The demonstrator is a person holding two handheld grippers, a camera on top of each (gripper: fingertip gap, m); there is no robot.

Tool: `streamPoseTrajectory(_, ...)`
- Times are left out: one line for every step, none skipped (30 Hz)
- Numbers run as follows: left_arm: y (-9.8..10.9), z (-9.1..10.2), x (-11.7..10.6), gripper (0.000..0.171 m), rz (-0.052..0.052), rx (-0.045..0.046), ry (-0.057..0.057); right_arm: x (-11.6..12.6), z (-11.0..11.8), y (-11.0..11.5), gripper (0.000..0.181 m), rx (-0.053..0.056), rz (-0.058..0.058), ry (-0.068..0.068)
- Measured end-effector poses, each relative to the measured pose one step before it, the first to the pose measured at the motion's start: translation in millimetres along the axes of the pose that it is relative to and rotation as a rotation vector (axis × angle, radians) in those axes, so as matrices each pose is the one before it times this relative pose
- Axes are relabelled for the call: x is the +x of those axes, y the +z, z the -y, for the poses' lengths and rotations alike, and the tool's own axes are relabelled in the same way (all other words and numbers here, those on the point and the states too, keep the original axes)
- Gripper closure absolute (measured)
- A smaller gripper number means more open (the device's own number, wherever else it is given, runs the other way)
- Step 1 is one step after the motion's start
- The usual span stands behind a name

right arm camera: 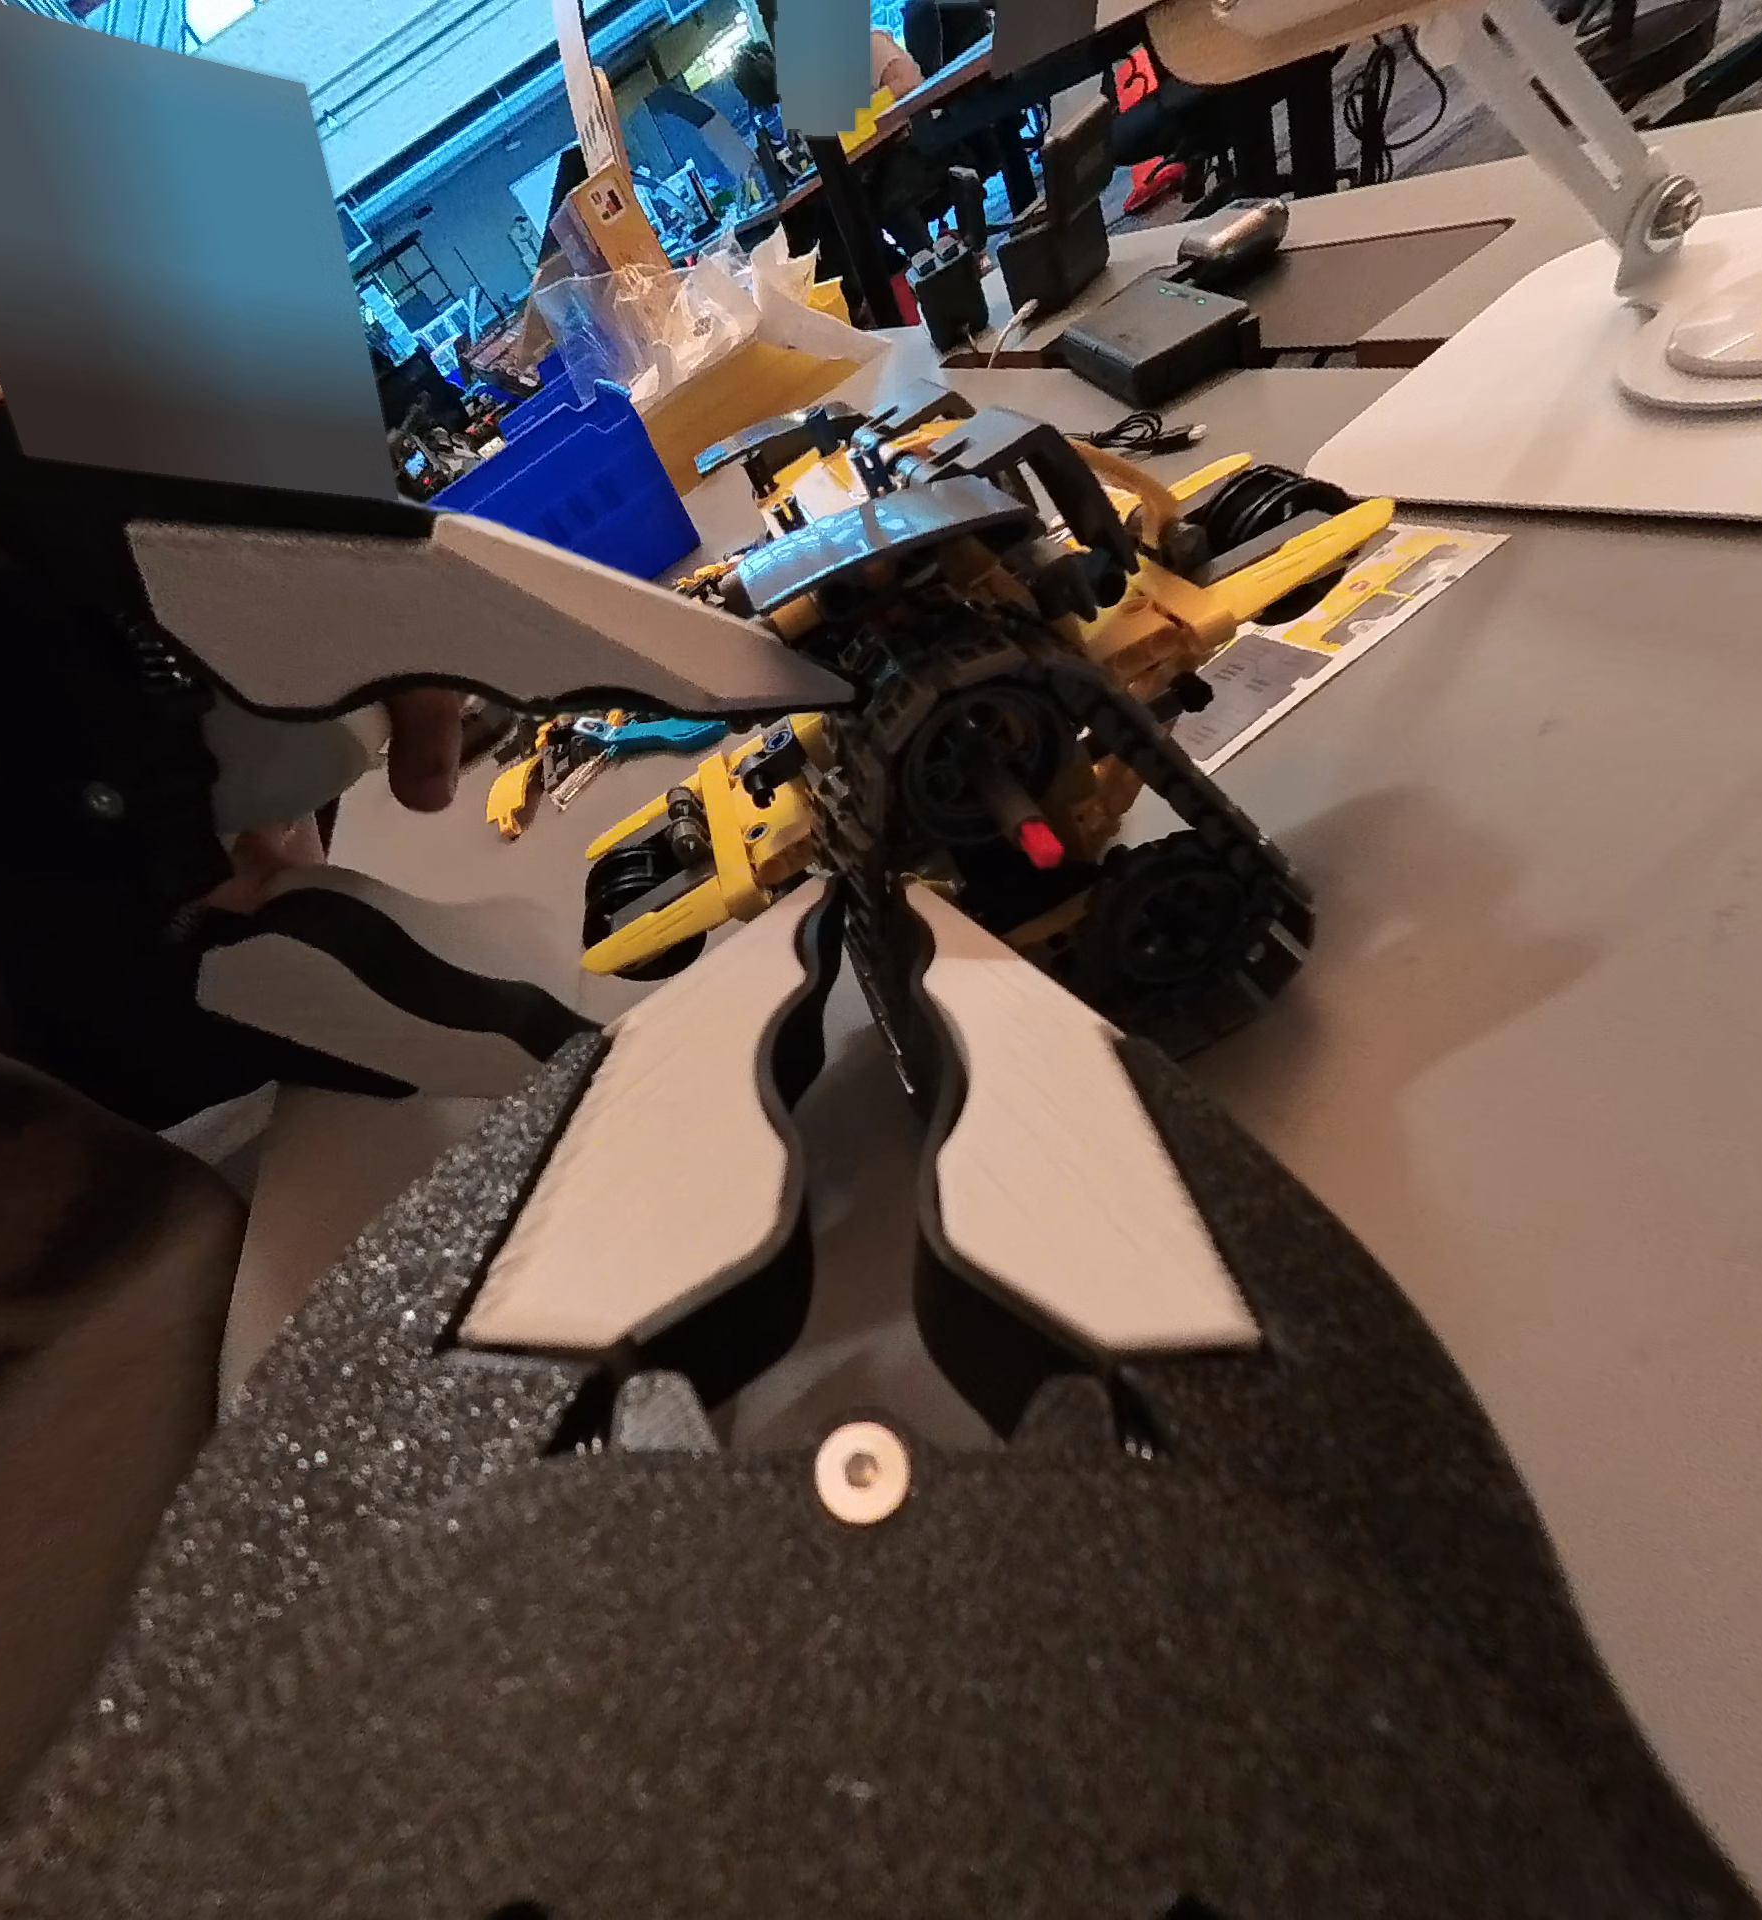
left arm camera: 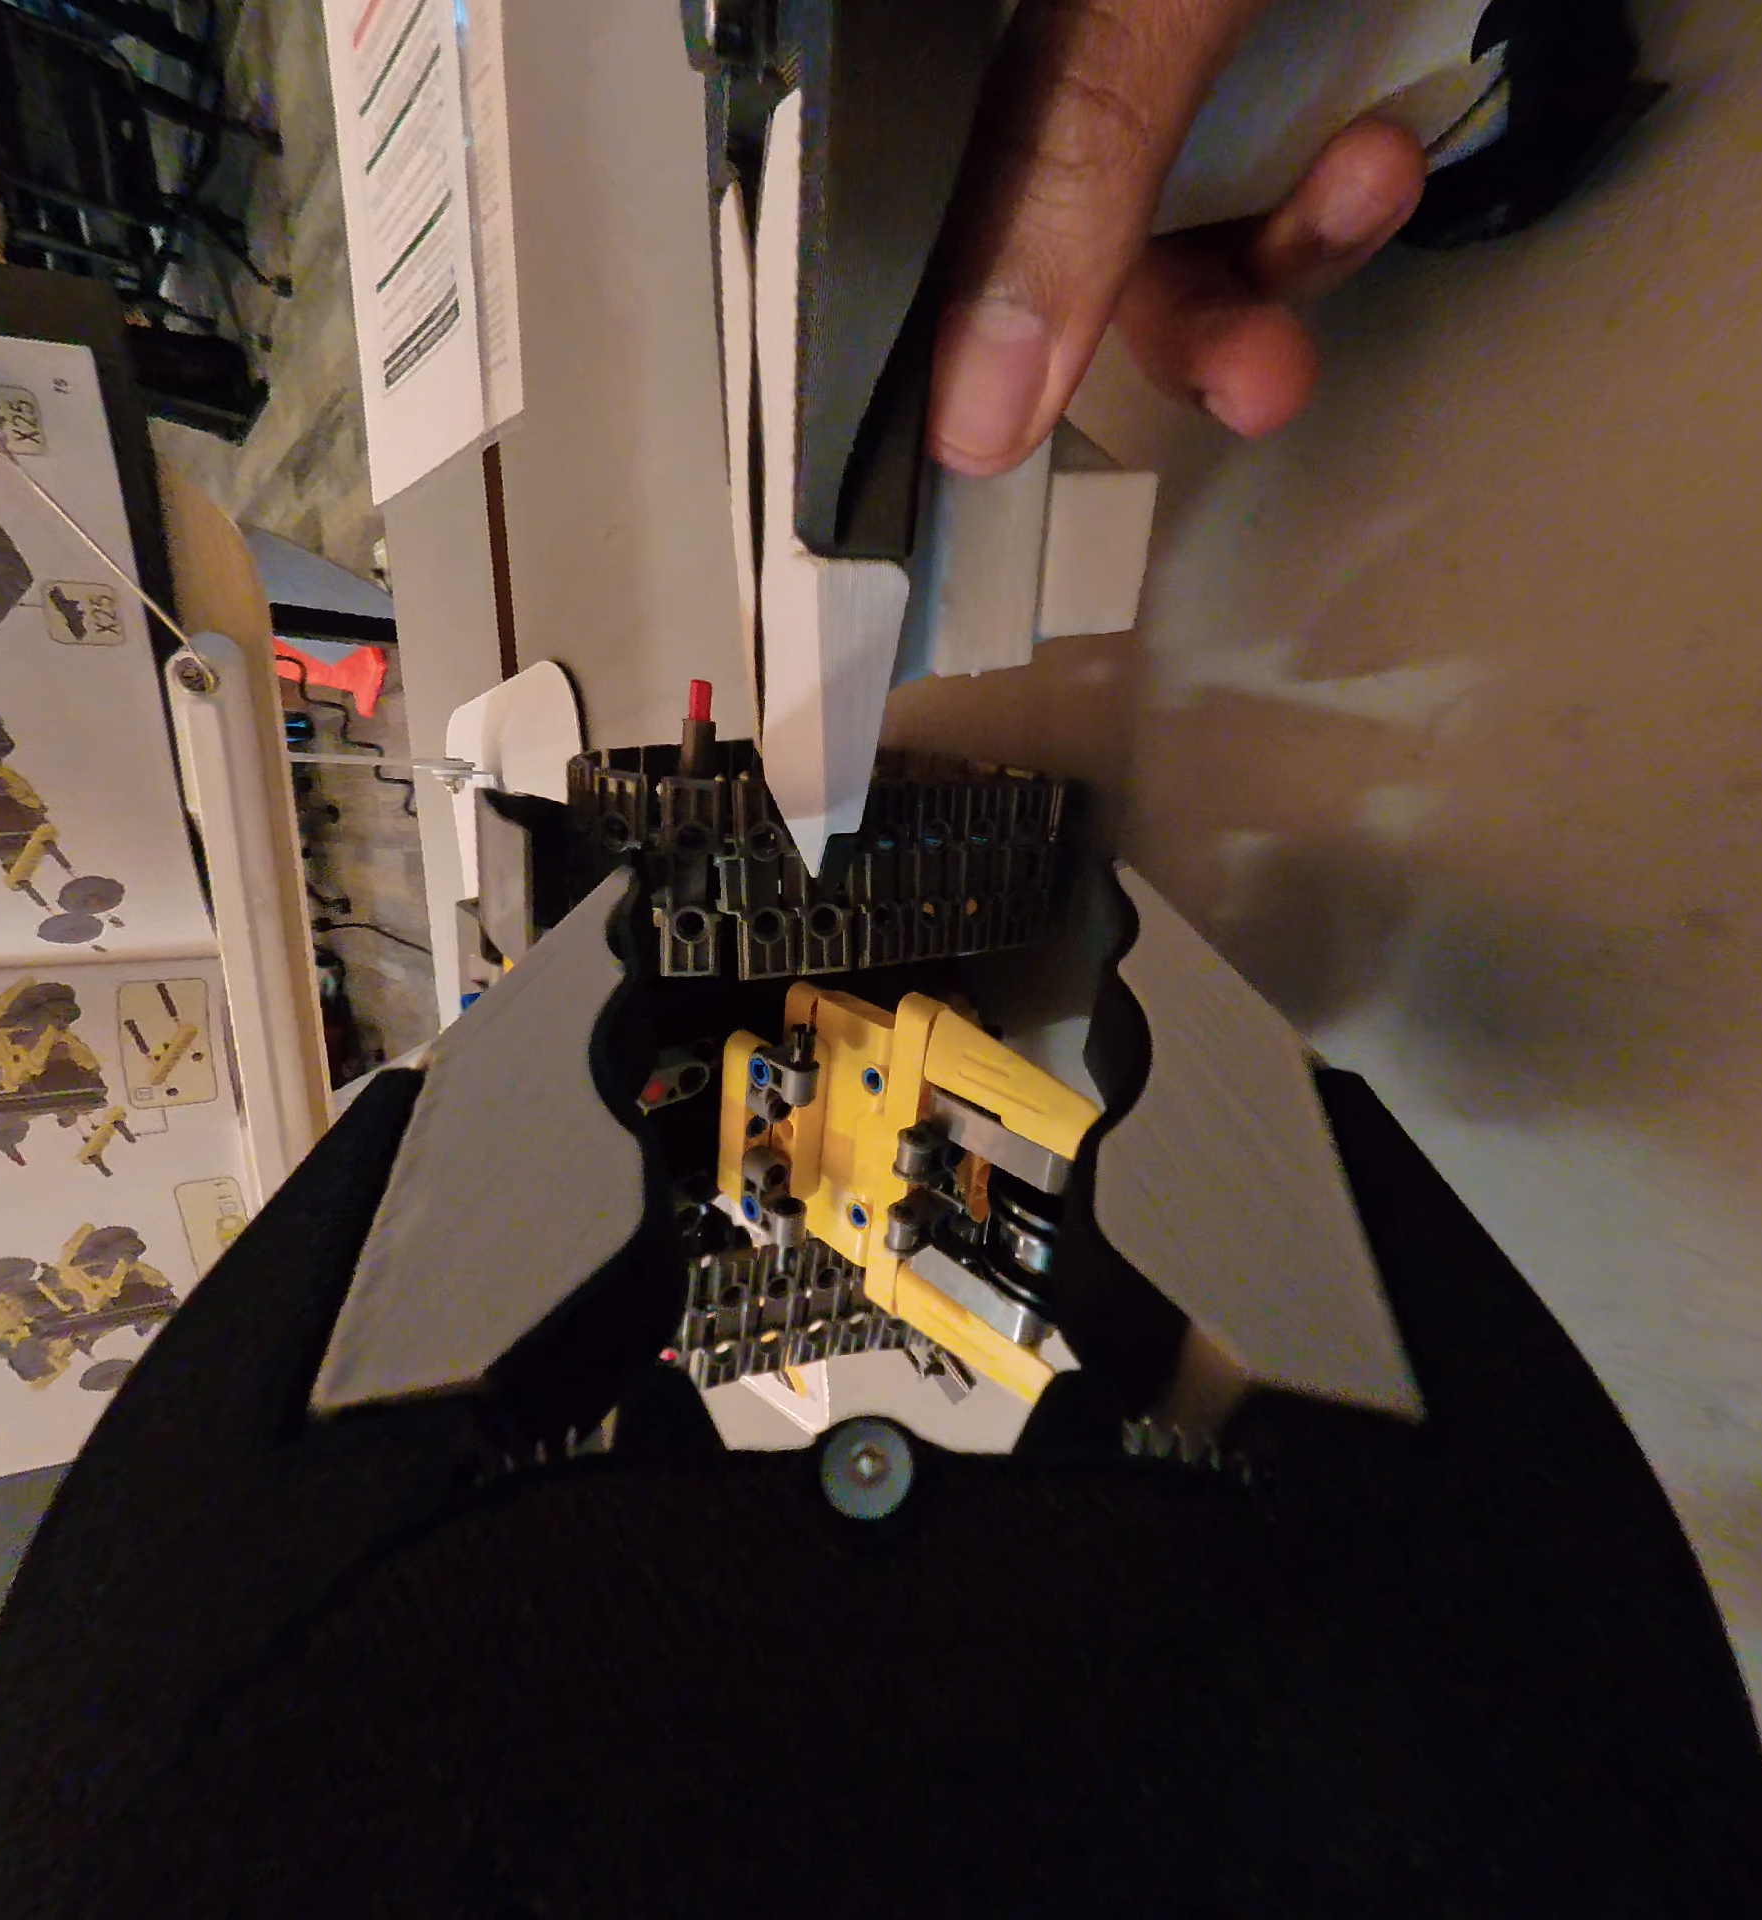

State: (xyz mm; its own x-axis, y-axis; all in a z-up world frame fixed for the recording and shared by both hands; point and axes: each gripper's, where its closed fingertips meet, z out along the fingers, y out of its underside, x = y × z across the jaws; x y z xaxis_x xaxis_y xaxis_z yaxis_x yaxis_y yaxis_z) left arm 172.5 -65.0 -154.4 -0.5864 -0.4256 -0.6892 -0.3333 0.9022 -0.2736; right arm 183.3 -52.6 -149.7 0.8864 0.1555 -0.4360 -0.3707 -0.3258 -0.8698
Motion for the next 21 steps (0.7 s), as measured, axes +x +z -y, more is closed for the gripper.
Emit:
streamPoseTrajectory(-0.08, -0.13, -0.85, 0.09, -0.0072, 0.00084, 0.0, 0.34, 0.3, -0.09, 0.174, -0.0004, -0.0003, -0.0002)
streamPoseTrajectory(-0.09, 0.11, -0.55, 0.09, -0.01, 0.00194, -0.0013, 0.38, 0.32, -0.07, 0.174, -0.0006, 0.0013, 0.0007)
streamPoseTrajectory(-0.32, 0.2, -0.51, 0.09, -0.0089, 0.00301, -0.0025, 0.23, 0.12, -0.09, 0.174, -0.0011, 0.0031, 0.0017)
streamPoseTrajectory(-0.4, 0.24, -0.6, 0.09, -0.0081, 0.00307, -0.0037, 0.21, 0.09, -0.1, 0.174, -0.0001, 0.0038, 0.0028)
streamPoseTrajectory(-0.62, 0.05, -0.38, 0.089, -0.0069, 0.00237, -0.0032, 0.22, 0.23, -0.07, 0.174, 0.0009, 0.0043, 0.0047)
streamPoseTrajectory(-0.76, -0.37, 0.05, 0.089, -0.0082, 0.0015, -0.0009, 0.2, 0.19, -0.15, 0.174, 0.0012, 0.0046, 0.0062)
streamPoseTrajectory(-1.12, -0.75, -0.24, 0.09, -0.0052, -0.00048, 0.0, 0.21, 0.31, -0.18, 0.174, 0.0022, 0.0047, 0.0056)
streamPoseTrajectory(-1.55, -0.82, 0.74, 0.09, -0.0094, 0.00069, 0.0006, 0.44, 0.54, -0.2, 0.174, 0.0025, 0.0031, 0.0041)
streamPoseTrajectory(-2.1, -0.33, 1.27, 0.09, -0.0132, 0.005, 0.0001, 0.6, 0.3, -0.2, 0.174, 0.0009, 0.0021, 0.0029)
streamPoseTrajectory(-2.71, 0.16, 1.6, 0.09, -0.017, 0.00978, -0.001, 0.39, 0.14, -0.01, 0.174, -0.0006, 0.0014, 0.0002)
streamPoseTrajectory(-3.41, 0.93, 0.95, 0.09, -0.0154, 0.01462, -0.0023, 0.29, 0.14, 0.06, 0.174, -0.0007, 0.0003, -0.0024)
streamPoseTrajectory(-4.11, 1.99, -0.38, 0.09, -0.0119, 0.01982, -0.0029, 0.25, 0.11, 0.18, 0.174, -0.0005, 0.0005, -0.0013)
streamPoseTrajectory(-4.67, 2.56, -1.77, 0.09, -0.0101, 0.02232, -0.0039, -0.05, 0.12, 0.23, 0.174, -0.0004, 0.0007, -0.0005)
streamPoseTrajectory(-4.94, 2.69, -4.65, 0.09, 0.0, 0.01896, -0.0048, 0.02, 0.0, 0.2, 0.174, -0.0002, 0.0, -0.0011)
streamPoseTrajectory(-4.78, 2.22, -7.79, 0.09, 0.012, 0.0129, -0.0017, 0.04, 0.04, 0.15, 0.174, 0.0003, -0.0002, -0.0012)
streamPoseTrajectory(-3.8, 2.11, -9.69, 0.089, 0.0168, 0.00979, 0.0051, -0.02, -0.01, 0.11, 0.174, 0.0008, 0.0001, -0.0004)
streamPoseTrajectory(-2.05, 2.52, -10.69, 0.088, 0.0168, 0.01078, 0.0068, 0.0, 0.09, -0.03, 0.174, 0.0008, 0.0002, -0.0007)
streamPoseTrajectory(0.62, 2.65, -9.01, 0.083, 0.0023, 0.01224, 0.0053, 0.14, 0.1, -0.02, 0.174, 0.001, -0.0002, -0.0018)
streamPoseTrajectory(3.17, 3.23, -4.56, 0.078, -0.0276, 0.01505, 0.0035, 0.0, 0.03, 0.04, 0.174, 0.001, 0.0, -0.0028)
streamPoseTrajectory(5.14, 2.57, -1.43, 0.074, -0.0467, 0.01073, 0.0015, -0.01, -0.02, -0.06, 0.174, 0.0009, 0.0005, -0.0039)
streamPoseTrajectory(6.61, 1.37, -0.18, 0.069, -0.0509, 0.00201, 0.0035, -0.15, -0.02, -0.09, 0.174, 0.0014, 0.0007, -0.0037)
